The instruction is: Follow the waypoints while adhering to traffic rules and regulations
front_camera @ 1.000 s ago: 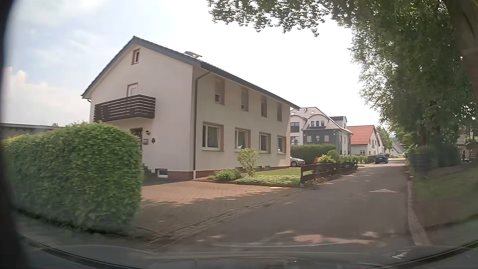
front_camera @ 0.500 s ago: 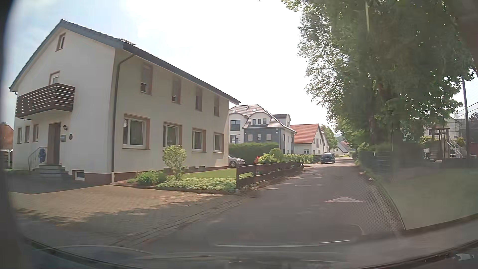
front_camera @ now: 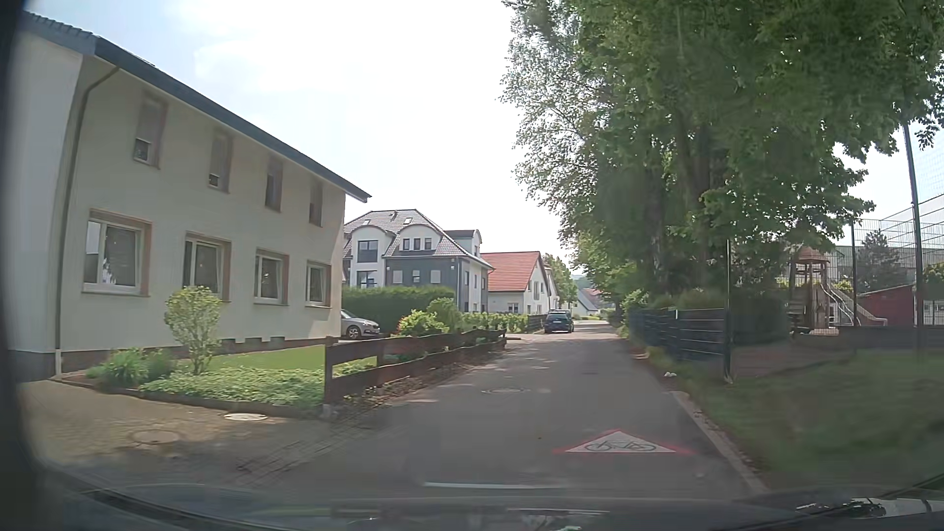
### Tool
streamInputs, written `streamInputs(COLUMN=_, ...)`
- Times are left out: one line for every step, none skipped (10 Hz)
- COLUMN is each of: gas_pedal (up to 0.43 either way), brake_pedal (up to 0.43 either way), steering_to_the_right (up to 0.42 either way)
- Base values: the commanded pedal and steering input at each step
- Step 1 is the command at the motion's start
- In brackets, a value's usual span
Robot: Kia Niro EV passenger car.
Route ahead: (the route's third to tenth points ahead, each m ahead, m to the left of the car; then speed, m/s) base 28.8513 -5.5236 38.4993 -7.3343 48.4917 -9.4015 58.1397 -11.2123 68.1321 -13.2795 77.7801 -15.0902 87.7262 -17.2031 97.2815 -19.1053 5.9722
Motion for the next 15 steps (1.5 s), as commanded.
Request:
streamInputs(gas_pedal=0.177, brake_pedal=0.000, steering_to_the_right=0.141)
streamInputs(gas_pedal=0.177, brake_pedal=0.000, steering_to_the_right=0.112)
streamInputs(gas_pedal=0.177, brake_pedal=0.000, steering_to_the_right=0.089)
streamInputs(gas_pedal=0.177, brake_pedal=0.000, steering_to_the_right=0.077)
streamInputs(gas_pedal=0.177, brake_pedal=0.000, steering_to_the_right=0.065)
streamInputs(gas_pedal=0.177, brake_pedal=0.000, steering_to_the_right=0.057)
streamInputs(gas_pedal=0.177, brake_pedal=0.000, steering_to_the_right=0.051)
streamInputs(gas_pedal=0.177, brake_pedal=0.000, steering_to_the_right=0.043)
streamInputs(gas_pedal=0.177, brake_pedal=0.000, steering_to_the_right=0.039)
streamInputs(gas_pedal=0.177, brake_pedal=0.000, steering_to_the_right=0.034)
streamInputs(gas_pedal=0.177, brake_pedal=0.000, steering_to_the_right=0.029)
streamInputs(gas_pedal=0.177, brake_pedal=0.000, steering_to_the_right=0.024)
streamInputs(gas_pedal=0.177, brake_pedal=0.000, steering_to_the_right=0.017)
streamInputs(gas_pedal=0.177, brake_pedal=0.000, steering_to_the_right=0.015)
streamInputs(gas_pedal=0.177, brake_pedal=0.000, steering_to_the_right=0.014)
